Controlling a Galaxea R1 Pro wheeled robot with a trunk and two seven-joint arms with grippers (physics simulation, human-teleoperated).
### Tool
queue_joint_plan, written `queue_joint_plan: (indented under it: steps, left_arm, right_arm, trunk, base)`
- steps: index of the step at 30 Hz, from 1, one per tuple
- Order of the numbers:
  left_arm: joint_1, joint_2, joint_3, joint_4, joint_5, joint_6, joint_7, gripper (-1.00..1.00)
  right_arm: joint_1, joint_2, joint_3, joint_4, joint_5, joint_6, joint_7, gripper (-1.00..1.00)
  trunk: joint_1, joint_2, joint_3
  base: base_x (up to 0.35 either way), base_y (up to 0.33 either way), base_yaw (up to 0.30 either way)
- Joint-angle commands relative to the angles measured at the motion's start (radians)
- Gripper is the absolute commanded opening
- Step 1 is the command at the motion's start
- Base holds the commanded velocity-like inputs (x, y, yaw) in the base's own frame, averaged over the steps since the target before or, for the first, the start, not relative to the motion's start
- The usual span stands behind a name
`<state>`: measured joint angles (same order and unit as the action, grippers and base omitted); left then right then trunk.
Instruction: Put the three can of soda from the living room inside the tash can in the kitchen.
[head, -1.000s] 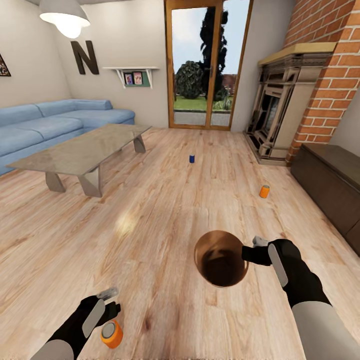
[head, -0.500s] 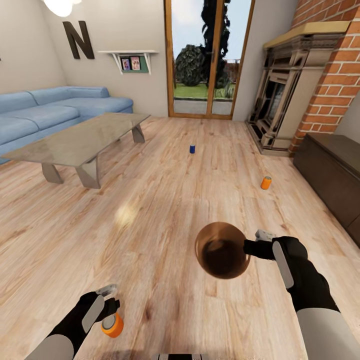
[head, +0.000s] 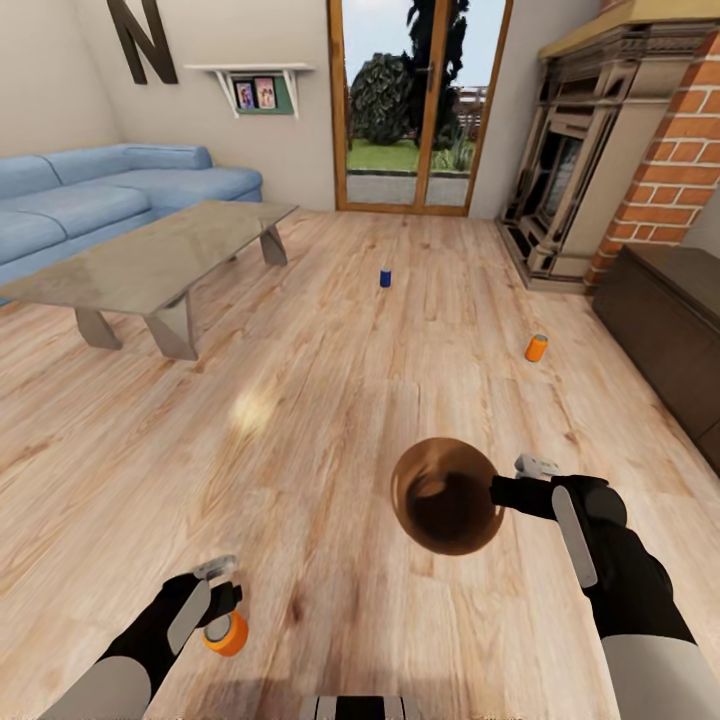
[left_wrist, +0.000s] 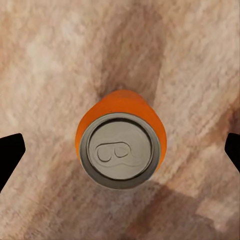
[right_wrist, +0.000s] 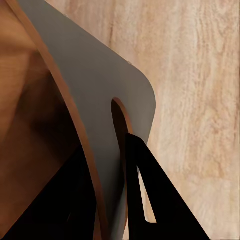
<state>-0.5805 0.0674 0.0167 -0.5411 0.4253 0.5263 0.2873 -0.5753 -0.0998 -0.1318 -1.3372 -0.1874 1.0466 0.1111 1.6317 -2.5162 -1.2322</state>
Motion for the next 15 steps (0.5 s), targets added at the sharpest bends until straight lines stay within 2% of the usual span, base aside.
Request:
queue_joint_plan:
  steps: [1,15]
  left_arm:
    - [-0.001,-0.001,0.0,0.0,-0.004,-0.003,-0.003,1.0]
    - [-0.002,-0.004,0.0,0.001,-0.01,-0.009,-0.009,1.0]
  right_arm:
    - [0.0,0.0,0.0,-0.001,-0.026,0.001,0.004,-1.0]
    - [0.017,0.0,0.0,-0.043,-0.026,0.001,0.004,-1.0]
  trunk:
    - [0.0,0.0,-0.004]
    - [0.007,-0.004,-0.058]
  base:
    - [0.0,0.0,0.0]
    - [0.0,0.0,0.0]
